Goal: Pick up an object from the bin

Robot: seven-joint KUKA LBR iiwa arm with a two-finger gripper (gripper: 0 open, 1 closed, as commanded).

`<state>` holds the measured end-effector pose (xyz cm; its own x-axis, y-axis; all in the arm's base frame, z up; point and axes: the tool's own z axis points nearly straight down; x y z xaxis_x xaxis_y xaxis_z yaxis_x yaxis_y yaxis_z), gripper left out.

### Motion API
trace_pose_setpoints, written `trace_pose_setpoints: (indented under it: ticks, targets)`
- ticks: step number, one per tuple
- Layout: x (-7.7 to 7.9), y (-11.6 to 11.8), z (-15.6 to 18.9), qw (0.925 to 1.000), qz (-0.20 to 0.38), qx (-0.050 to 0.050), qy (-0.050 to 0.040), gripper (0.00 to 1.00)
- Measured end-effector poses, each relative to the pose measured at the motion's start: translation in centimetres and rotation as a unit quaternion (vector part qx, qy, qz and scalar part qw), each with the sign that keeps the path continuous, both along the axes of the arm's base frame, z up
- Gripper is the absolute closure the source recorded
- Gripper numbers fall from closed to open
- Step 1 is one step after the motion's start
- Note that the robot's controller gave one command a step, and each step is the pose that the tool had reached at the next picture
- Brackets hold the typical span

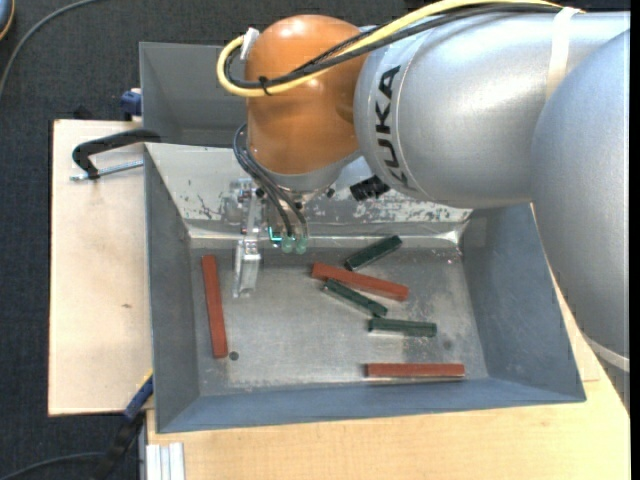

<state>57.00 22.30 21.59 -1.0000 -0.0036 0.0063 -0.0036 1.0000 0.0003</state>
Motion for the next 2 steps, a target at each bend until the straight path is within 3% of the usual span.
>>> trace_pose_setpoints:
  ticks: [1,2]
  targets:
    - [1.6,1.2,-14.7,0.9788,0.205,0.001,-0.0030,0.00]
    - [1.3,0.7,-11.4,0.8899,0.456,0.002,-0.0070,0.00]
